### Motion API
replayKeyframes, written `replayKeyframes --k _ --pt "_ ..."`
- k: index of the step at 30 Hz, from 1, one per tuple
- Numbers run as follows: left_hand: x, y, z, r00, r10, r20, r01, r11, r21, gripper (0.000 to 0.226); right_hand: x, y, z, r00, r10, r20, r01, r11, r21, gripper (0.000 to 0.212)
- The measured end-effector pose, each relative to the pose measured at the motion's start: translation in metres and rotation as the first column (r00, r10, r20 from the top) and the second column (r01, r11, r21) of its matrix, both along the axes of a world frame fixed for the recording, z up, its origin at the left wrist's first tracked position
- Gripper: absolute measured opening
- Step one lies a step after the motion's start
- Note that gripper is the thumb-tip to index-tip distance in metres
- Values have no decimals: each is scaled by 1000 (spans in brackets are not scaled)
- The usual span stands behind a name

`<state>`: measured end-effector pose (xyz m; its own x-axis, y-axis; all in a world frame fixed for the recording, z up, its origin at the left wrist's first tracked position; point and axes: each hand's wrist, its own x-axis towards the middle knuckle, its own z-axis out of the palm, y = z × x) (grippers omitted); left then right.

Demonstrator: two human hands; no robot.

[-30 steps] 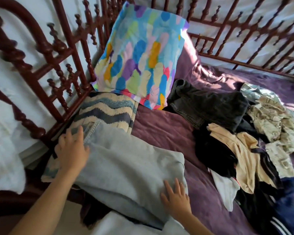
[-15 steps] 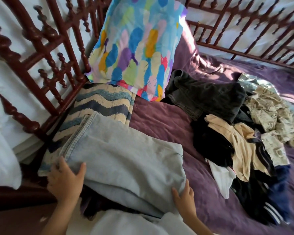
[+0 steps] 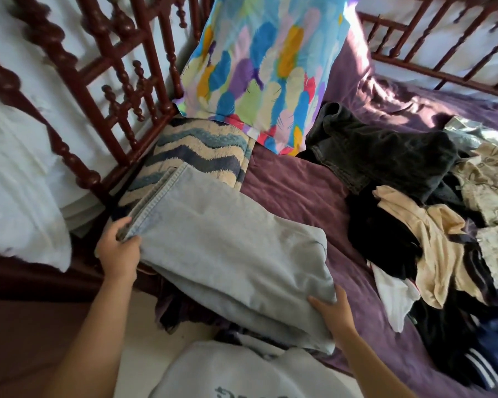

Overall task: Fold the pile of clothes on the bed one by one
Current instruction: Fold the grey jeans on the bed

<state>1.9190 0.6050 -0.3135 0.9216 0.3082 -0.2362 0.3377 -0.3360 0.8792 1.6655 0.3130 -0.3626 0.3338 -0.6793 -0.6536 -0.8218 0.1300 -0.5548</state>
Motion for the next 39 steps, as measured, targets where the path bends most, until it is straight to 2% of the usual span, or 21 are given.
replayKeyframes --k 4,7,9,11,12,14,16,18,20,22,24,26,31,33,35,37,39 --pt "6 4 1 989 151 -1 -151 986 -75 44 -2 -6 10 997 76 21 -74 995 -62 81" --pt "2 9 -5 988 157 0 -157 986 -48 47 -8 9 10 975 197 -98 -206 974 -90 76" --pt "-5 3 -6 992 124 -36 -114 974 197 49 -15 20 3 917 320 -239 -334 942 -22 81" --pt "-18 -16 -2 1000 12 -4 -8 867 498 53 -22 22 -4 833 443 -333 -447 892 68 88" --pt "-26 -32 0 992 -112 53 60 809 585 56 -22 19 -4 815 464 -346 -462 882 94 87" --pt "-44 -71 -2 885 -439 159 231 707 668 58 -18 8 -1 850 430 -306 -418 902 108 77" --pt "-59 -116 -12 676 -716 176 401 557 727 63 -12 -4 0 910 350 -223 -337 937 95 65" --pt "-73 -160 -19 456 -885 94 570 372 733 70 -7 -15 -5 946 280 -163 -268 959 95 55" --pt "-83 -200 -22 276 -961 -26 675 174 717 68 -6 -20 -14 962 228 -151 -212 970 115 50" --pt "-92 -231 -21 165 -982 -97 734 57 677 57 -6 -19 -18 973 178 -149 -157 977 146 53" --pt "-97 -257 -24 121 -981 -154 773 -4 634 47 -7 -16 -19 981 135 -141 -111 980 163 55" --pt "-98 -278 -33 72 -962 -264 771 -114 627 45 -8 -16 -21 985 117 -130 -96 982 163 49" --pt "-91 -324 -55 -57 -920 -387 721 -306 622 43 -13 -15 -26 995 59 -86 -43 984 175 29" --pt "-88 -344 -65 -52 -906 -421 704 -332 628 42 -14 -13 -28 996 46 -73 -33 986 166 38" --pt "-85 -363 -73 -29 -850 -526 743 -371 557 41 -14 -12 -28 996 40 -78 -28 988 155 50" --pt "-80 -380 -81 -27 -738 -674 798 -422 430 44 -13 -14 -25 998 32 -63 -23 990 141 45" --pt "-75 -391 -87 -15 -668 -744 825 -428 368 43 -13 -16 -22 998 37 -50 -29 989 145 38"
